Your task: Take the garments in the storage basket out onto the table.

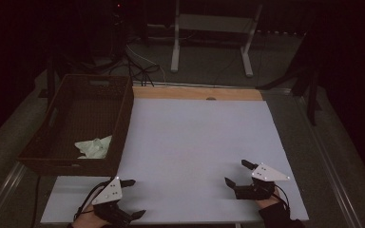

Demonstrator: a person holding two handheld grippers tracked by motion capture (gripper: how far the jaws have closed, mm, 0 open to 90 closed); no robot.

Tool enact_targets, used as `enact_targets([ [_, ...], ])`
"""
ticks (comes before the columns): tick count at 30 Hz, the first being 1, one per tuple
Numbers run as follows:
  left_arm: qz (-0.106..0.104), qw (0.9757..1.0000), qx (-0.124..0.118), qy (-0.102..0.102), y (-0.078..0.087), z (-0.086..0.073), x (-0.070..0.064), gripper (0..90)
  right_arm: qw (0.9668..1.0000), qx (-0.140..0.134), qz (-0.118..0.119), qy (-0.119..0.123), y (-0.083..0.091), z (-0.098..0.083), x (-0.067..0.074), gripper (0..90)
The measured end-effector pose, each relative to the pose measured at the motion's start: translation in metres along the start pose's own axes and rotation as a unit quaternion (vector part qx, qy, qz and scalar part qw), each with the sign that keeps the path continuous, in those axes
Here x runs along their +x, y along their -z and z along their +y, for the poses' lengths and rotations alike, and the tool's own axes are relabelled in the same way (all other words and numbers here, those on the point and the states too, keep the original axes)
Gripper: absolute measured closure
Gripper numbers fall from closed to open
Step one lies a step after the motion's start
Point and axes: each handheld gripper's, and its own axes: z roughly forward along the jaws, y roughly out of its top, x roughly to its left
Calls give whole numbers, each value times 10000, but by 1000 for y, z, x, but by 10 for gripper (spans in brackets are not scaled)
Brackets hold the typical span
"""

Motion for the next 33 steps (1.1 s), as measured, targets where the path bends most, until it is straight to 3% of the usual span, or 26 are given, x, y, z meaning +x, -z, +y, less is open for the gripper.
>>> enact_targets([
  [8,-104,9997,140,-174,-5,3,-2,1,9999,124,-85,35,2,-1,1,84],
  [14,-96,9994,225,-259,-7,6,-4,1,9997,229,0,46,2,-3,3,84],
  [15,-174,9991,268,-272,-8,7,-4,1,9997,231,6,59,2,-3,3,84],
  [20,-297,9988,305,-247,-9,10,-5,1,9998,168,34,48,5,-2,6,84],
  [26,-454,9972,556,-209,-8,17,-5,1,9998,149,29,135,10,0,11,87],
  [33,-612,9956,684,-215,-4,27,-9,0,9999,56,17,106,11,4,13,87],
])
